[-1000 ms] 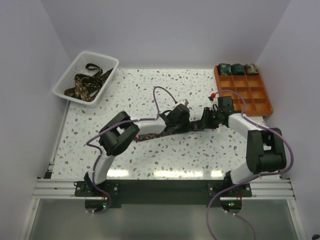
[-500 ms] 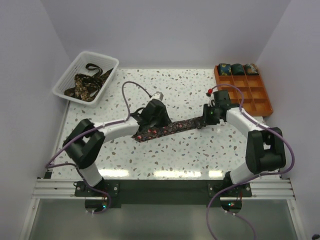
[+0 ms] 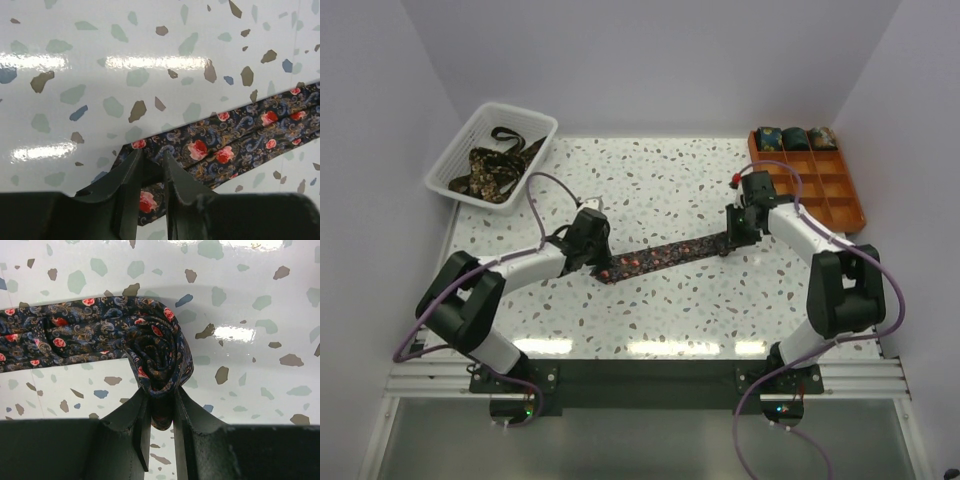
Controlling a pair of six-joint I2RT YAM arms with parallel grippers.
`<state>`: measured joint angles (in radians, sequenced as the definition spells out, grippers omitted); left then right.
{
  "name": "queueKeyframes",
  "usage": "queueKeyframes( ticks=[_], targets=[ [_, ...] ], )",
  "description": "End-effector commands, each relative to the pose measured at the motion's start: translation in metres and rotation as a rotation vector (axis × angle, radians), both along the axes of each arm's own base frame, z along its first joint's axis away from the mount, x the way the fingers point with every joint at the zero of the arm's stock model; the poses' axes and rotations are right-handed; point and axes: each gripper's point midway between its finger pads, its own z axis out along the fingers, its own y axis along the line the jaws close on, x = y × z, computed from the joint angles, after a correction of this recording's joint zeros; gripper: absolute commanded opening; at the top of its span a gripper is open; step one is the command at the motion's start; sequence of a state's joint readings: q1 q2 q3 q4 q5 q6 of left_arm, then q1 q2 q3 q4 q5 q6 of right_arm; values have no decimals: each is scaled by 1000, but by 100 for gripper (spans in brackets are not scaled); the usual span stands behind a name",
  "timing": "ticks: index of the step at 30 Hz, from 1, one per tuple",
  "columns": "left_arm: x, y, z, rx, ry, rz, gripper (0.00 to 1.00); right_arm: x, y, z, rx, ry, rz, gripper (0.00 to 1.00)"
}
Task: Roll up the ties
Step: Roll the tie
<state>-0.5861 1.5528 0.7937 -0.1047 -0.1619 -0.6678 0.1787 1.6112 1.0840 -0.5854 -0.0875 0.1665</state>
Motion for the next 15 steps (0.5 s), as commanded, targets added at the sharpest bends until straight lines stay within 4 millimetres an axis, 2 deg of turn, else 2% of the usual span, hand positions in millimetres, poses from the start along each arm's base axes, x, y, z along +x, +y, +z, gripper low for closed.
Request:
queueKeyframes(
  ticks=[1, 6, 10, 15],
  targets=[
    [13, 6, -1, 43, -27, -30, 28, 5, -3, 9, -41, -8, 12, 0],
    [5, 5, -24, 67, 39, -74, 24, 7, -3, 10, -48, 3, -3, 0],
    [-11, 14, -40, 107, 99, -86, 21, 12, -4, 12, -57, 6, -15, 0],
    [-27, 26, -50, 148, 149, -98, 20, 14, -7, 13, -79, 27, -34, 0]
  ],
)
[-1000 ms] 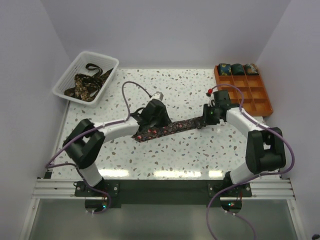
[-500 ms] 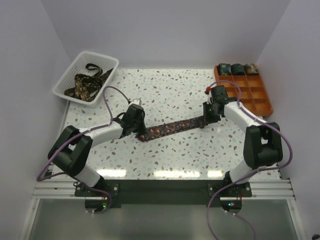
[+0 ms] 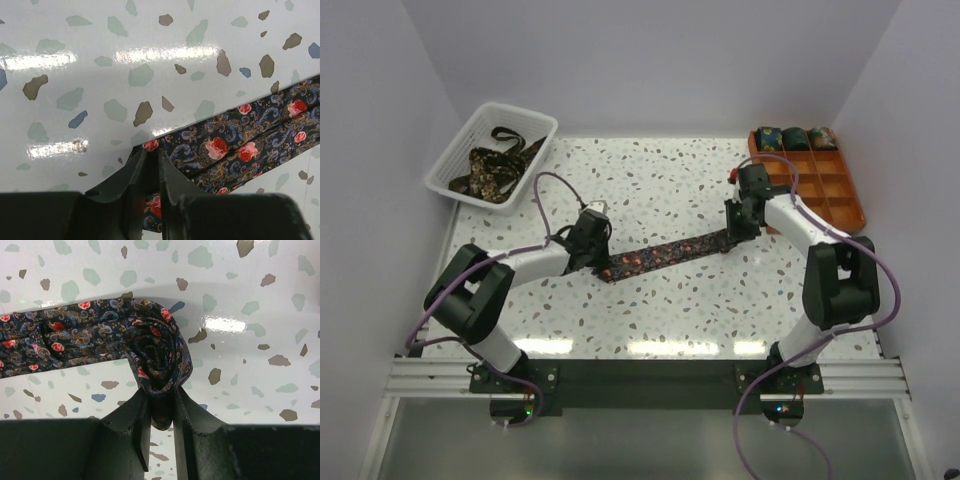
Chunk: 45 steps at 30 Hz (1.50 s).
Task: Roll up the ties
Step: Roll the tie
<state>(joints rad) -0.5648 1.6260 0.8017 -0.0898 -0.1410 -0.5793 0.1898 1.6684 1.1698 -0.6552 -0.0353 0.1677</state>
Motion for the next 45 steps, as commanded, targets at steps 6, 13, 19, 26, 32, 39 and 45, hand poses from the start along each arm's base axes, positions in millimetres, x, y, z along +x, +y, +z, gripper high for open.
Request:
queueKeyframes(
  ticks=[6, 13, 19, 26, 32, 39, 45],
  targets=[
    [-50, 28, -34, 117, 179, -78, 20, 6, -4, 14, -36, 41, -41, 0],
    [-82, 46, -41, 146, 250, -92, 20, -10, -7, 19, -40, 102, -57, 0],
    [-104, 55, -40, 141, 283, -94, 20, -25, -11, 16, -71, 130, -55, 0],
    [-103, 43, -33, 76, 257, -140, 21, -12, -10, 12, -79, 91, -87, 0],
    [-98, 40, -33, 81, 247, -155, 22, -5, 5, 8, 4, 80, -91, 7],
    [-102, 39, -39, 81, 274, -167, 22, 0, 14, -9, 58, 82, -120, 6],
    [-107, 51, -45, 127, 297, -133, 18, 5, 11, -2, 79, 74, -121, 4]
  ],
)
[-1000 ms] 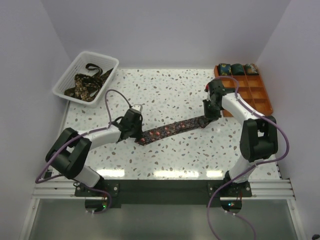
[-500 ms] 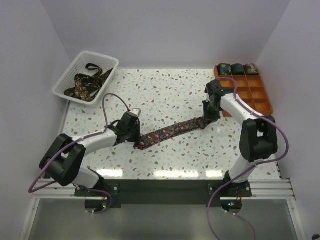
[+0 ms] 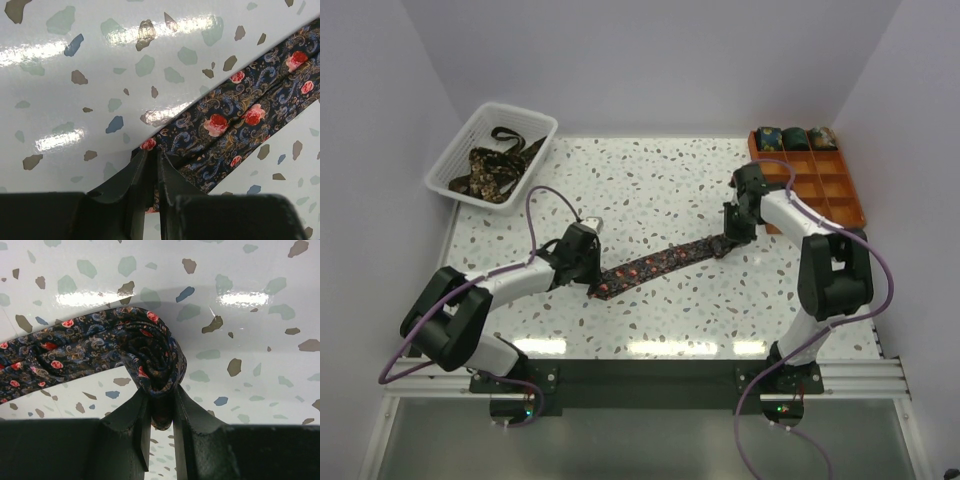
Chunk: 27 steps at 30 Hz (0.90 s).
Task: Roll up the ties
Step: Roll the tie
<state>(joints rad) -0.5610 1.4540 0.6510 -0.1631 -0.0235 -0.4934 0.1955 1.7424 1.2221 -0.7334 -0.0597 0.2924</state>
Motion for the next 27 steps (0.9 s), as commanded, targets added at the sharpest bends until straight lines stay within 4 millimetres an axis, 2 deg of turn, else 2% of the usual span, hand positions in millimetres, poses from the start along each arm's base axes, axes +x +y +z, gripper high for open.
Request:
queueKeyframes(
  ticks=[1, 13, 18, 24, 27],
  targets=[
    [-52, 35, -43, 150, 216, -6, 18, 14, 0, 11, 60, -43, -30, 3],
    [-61, 37, -53, 167, 271, -25, 17, 22, -23, 18, 200, -44, -133, 2],
    [-62, 39, -52, 175, 274, -30, 17, 11, -15, 25, 265, -1, -103, 2],
    [-58, 39, -42, 166, 243, -23, 17, -11, -26, 17, 196, 43, -103, 4],
    [-57, 37, -36, 156, 231, -28, 17, -13, -33, 13, 138, 37, -100, 6]
  ],
)
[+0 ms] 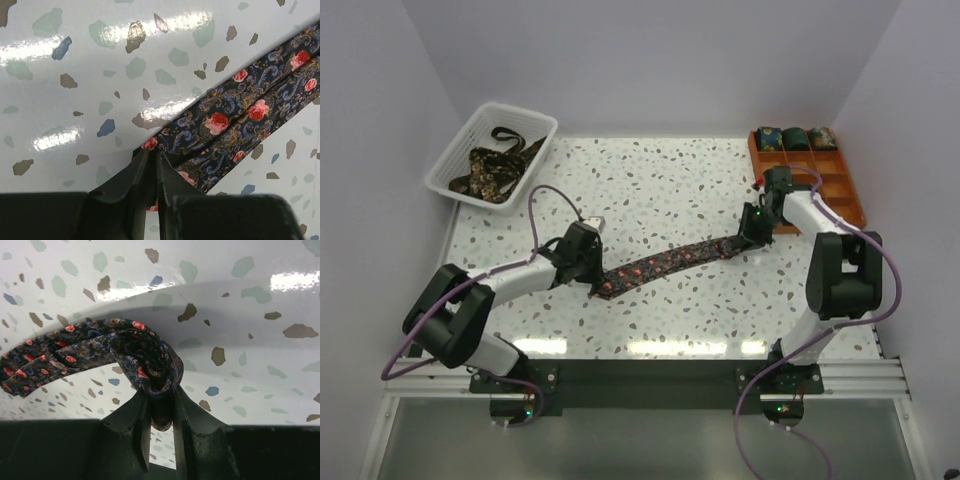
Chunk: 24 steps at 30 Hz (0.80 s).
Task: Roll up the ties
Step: Roll the tie
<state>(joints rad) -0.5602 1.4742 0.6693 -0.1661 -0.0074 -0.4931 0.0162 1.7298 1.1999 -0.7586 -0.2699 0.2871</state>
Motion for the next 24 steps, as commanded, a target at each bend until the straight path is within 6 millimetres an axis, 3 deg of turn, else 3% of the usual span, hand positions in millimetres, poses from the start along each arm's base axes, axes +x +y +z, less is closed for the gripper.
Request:
queueKeyframes(
  ticks=[1, 4, 7, 15, 20, 24],
  targets=[
    [-59, 41, -34, 165, 217, -23, 17, -8, -10, 7, -92, -18, 16, 6],
    [-53, 38, -26, 152, 189, -26, 18, -4, -9, 8, -146, -42, 31, 7],
    [-44, 29, -15, 117, 143, -47, 27, 1, -8, 6, -186, -60, 26, 7],
    [-20, 7, 41, -19, -23, -58, 46, 3, 0, -4, -288, -78, 28, 9],
    [-19, -19, 62, -154, -62, -98, 49, 7, 0, 5, -365, -126, 20, 16],
    [-23, -38, 62, -172, -60, -133, 48, 6, 8, 7, -434, -142, 62, 17]
  ],
)
